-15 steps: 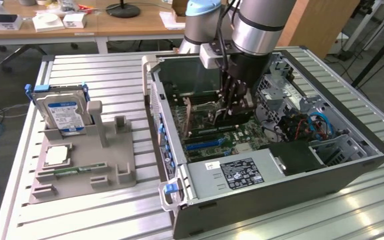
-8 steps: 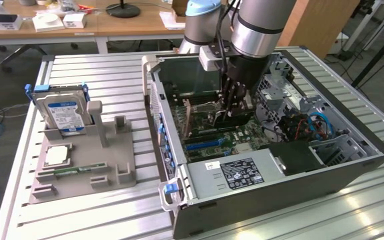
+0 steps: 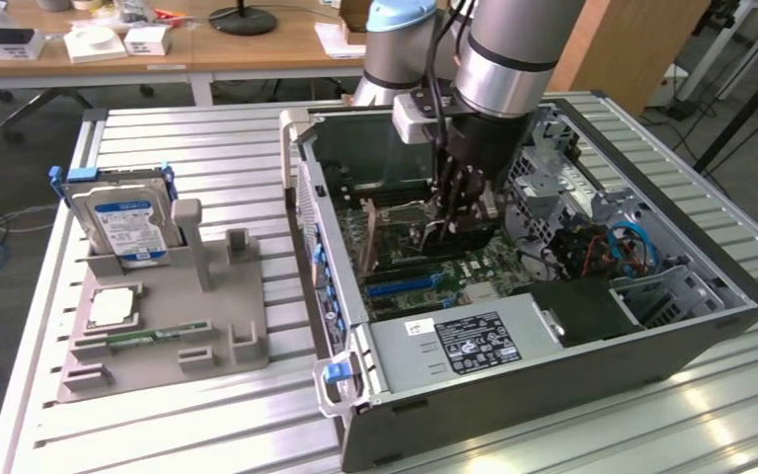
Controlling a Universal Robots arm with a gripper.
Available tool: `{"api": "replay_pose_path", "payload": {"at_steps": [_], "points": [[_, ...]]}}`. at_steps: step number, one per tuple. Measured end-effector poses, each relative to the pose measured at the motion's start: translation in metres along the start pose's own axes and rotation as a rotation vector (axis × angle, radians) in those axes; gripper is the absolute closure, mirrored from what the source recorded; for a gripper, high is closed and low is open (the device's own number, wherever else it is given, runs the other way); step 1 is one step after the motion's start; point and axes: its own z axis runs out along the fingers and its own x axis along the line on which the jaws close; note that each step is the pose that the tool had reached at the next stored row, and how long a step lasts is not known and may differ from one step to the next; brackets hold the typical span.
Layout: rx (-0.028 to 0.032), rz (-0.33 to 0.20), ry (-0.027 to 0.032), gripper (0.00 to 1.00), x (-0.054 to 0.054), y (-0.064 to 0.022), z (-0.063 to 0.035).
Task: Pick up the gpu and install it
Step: 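Insert the gpu into the slot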
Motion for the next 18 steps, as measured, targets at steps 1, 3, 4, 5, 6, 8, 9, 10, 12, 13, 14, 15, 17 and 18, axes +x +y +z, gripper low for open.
{"api": "replay_pose_path", "payload": {"at_steps": [1, 3, 4, 5, 6, 8, 9, 10, 12, 13, 14, 15, 17, 18], "points": [[0.0, 0.0, 0.0, 0.74, 0.0001, 0.0, 0.001], [0.0001, 0.0, 0.0, 0.74, 0.0004, -0.0001, 0.0031], [0.0002, 0.0, 0.0, 0.74, 0.0005, -0.0001, 0.0042], [0.0004, 0.0, -0.0001, 0.74, 0.0005, -0.0001, 0.0053], [0.0005, 0.0, -0.0001, 0.74, 0.0006, -0.0001, 0.0063], [0.0007, 0.0, -0.0001, 0.74, 0.0008, -0.0002, 0.0083], [0.0007, 0.0, 0.0, 0.74, 0.0009, -0.0002, 0.0092], [0.0007, 0.0, 0.0, 0.74, 0.0009, -0.0002, 0.0096], [0.0007, 0.0, 0.0001, 0.74, 0.0009, -0.0002, 0.0096], [0.0007, 0.0, 0.0001, 0.74, 0.0009, -0.0002, 0.0096], [0.0009, 0.0, 0.0001, 0.74, 0.0009, 0.0001, 0.0096], [0.0015, 0.0, 0.0, 0.74, 0.0009, 0.0007, 0.0097], [0.003, 0.0, -0.0001, 0.74, 0.0009, 0.0023, 0.0097], [0.0034, 0.0, 0.0, 0.74, 0.0009, 0.0029, 0.0097]]}}
